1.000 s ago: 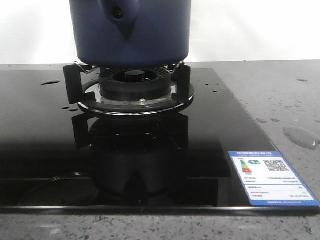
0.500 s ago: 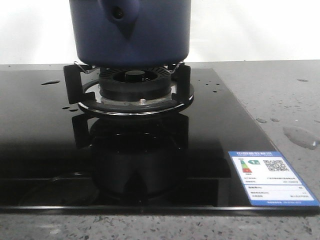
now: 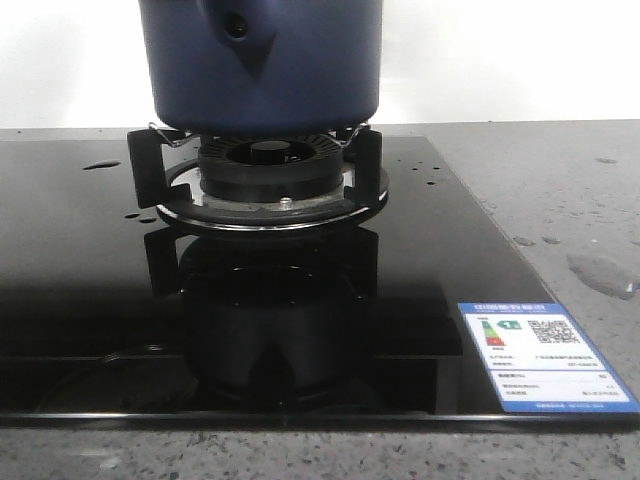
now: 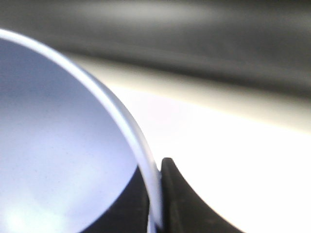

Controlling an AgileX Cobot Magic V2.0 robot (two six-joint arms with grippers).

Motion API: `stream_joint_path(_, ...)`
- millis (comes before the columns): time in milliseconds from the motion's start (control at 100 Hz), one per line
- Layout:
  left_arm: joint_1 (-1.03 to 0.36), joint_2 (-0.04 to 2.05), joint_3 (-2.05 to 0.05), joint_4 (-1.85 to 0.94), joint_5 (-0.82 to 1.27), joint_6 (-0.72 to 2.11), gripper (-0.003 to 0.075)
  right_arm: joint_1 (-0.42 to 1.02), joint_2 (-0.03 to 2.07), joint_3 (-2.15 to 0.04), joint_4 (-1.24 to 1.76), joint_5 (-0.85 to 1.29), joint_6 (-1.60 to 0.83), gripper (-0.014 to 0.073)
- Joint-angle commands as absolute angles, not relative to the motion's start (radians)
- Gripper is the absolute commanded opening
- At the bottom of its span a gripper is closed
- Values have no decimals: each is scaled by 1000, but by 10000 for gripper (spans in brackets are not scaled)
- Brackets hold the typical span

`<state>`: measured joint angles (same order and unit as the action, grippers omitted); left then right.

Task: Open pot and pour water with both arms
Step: 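Lower the blue bowl back onto the counter and open right gripper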

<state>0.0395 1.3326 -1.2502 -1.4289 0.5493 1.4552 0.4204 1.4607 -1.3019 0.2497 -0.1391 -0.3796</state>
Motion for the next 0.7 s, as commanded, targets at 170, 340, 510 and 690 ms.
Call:
stream_joint_path(170, 41, 1296, -1291, -1500, 543, 1452, 337, 131, 1367, -1467, 326, 526, -304, -54)
stream_joint_path(340, 41, 1296, -1291, -1500, 552, 1452, 337, -57, 1367, -1462, 326, 849, -270, -54)
stream_joint_path(510, 41, 1296, -1291, -1500, 561, 1452, 337, -178, 1369, -1431, 326, 981, -259, -54)
stream_joint_path(690, 41, 1296, -1291, -1500, 561, 1452, 337, -243, 1369, -1357, 293, 1010, -254, -54)
